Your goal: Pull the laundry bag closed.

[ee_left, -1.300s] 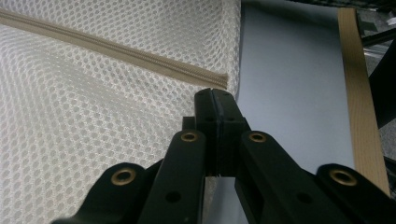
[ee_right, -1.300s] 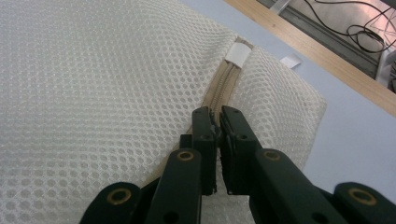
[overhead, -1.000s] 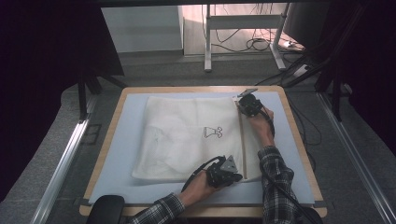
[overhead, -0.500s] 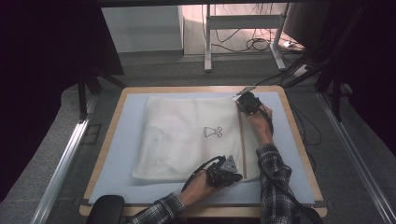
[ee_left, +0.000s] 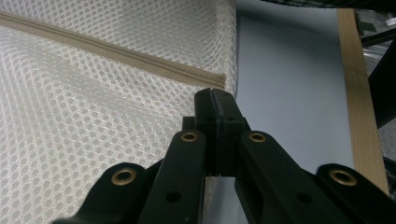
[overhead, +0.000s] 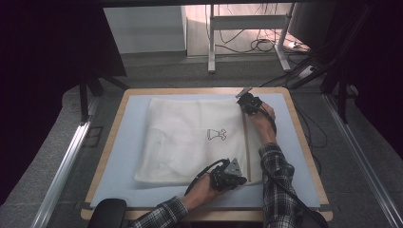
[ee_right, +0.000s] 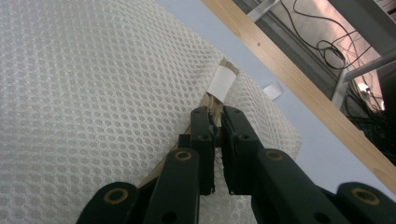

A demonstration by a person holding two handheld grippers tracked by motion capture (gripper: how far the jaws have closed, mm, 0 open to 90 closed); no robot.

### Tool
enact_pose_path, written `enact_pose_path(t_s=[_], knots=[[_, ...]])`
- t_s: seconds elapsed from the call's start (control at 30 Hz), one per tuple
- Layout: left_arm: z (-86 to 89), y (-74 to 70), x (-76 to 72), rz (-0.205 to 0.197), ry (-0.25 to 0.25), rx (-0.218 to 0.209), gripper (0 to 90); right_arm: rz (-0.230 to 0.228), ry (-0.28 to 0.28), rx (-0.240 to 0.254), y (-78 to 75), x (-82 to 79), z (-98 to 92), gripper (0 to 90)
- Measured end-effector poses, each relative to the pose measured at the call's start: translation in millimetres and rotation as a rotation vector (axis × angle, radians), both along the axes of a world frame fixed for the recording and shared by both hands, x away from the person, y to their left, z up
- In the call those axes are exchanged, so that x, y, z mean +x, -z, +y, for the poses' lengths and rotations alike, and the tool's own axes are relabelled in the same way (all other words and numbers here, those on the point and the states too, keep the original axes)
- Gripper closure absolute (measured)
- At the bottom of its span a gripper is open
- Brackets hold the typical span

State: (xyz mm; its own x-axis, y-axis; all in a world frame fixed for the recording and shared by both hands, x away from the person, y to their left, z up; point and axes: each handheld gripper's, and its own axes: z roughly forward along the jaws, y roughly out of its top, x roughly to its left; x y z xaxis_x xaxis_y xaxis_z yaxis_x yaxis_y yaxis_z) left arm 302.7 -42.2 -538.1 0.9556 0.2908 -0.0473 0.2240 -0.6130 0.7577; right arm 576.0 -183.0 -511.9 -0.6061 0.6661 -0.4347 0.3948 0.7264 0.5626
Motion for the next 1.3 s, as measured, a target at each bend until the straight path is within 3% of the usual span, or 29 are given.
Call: enact_pose_path(t_s=[0.43, 0.53, 0.63, 0.67, 0.8, 1.03, 1.3], knots=[[0.1, 0.0, 0.0, 0.0, 0.0, 0.0, 90.0, -0.007, 0.035, 0.016, 2.8, 14.6, 4.3, 82.0], [-0.2, 0.0, -0.9, -0.007, -0.001, -0.001, 90.0, 0.0, 0.064, 0.039, 3.9, 14.8, 5.2, 82.0], [-1.1, -0.1, -4.2, -0.04, -0.005, 0.009, 90.0, 0.011, 0.08, 0.062, 3.5, 12.5, 4.5, 81.5], [-1.7, -0.2, -5.6, -0.049, -0.01, 0.01, 89.9, 0.017, 0.09, 0.094, 4.3, 11.5, 2.8, 80.6], [-1.1, -0.4, -5.3, -0.042, -0.025, 0.007, 87.4, 0.025, 0.1, 0.123, 4.7, 10.8, 0.5, 77.1], [0.4, -1.7, -3.3, -0.024, -0.059, -0.011, 76.8, 0.037, 0.108, 0.188, 2.7, 6.2, -4.4, 68.4], [-1.4, -10.5, -6.5, -0.041, -0.066, -0.017, 58.8, 0.04, 0.107, 0.234, -0.1, -0.4, -6.8, 60.4]])
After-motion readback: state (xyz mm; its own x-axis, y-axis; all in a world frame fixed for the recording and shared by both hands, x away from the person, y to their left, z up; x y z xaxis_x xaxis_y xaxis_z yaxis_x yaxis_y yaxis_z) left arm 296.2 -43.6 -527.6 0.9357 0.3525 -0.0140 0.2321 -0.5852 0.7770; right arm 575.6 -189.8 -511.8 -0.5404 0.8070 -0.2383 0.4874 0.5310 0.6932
